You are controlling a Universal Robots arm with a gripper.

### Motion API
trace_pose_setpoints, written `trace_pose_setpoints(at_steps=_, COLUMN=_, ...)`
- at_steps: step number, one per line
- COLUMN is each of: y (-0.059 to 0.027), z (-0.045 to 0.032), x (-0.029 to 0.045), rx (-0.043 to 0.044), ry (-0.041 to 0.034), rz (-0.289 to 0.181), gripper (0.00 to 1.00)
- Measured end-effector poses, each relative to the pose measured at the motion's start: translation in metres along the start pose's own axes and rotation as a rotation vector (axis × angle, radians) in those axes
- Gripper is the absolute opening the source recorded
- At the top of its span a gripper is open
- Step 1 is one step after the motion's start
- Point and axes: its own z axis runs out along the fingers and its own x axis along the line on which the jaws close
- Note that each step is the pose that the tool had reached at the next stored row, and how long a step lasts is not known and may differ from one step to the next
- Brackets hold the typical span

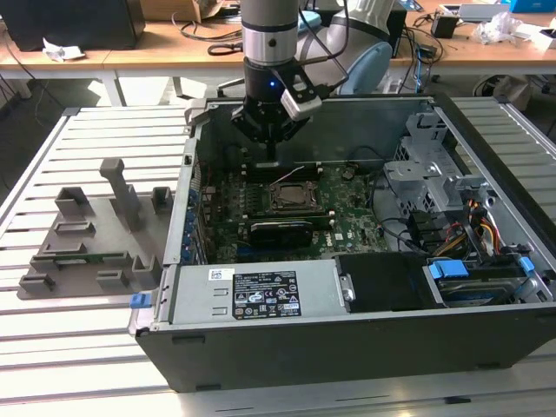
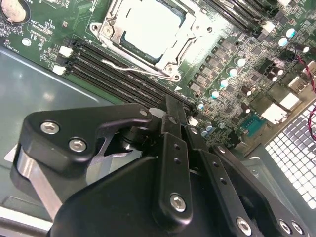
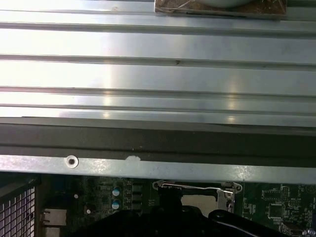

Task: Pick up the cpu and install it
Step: 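Install the first cpu locking lever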

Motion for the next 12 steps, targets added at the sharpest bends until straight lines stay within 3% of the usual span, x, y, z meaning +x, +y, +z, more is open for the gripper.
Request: trace_pose_setpoints(at_steps=12, y=0.0001, z=0.0071, x=0.0, rx=-0.0001, ry=0.0, rz=0.0, gripper=0.11)
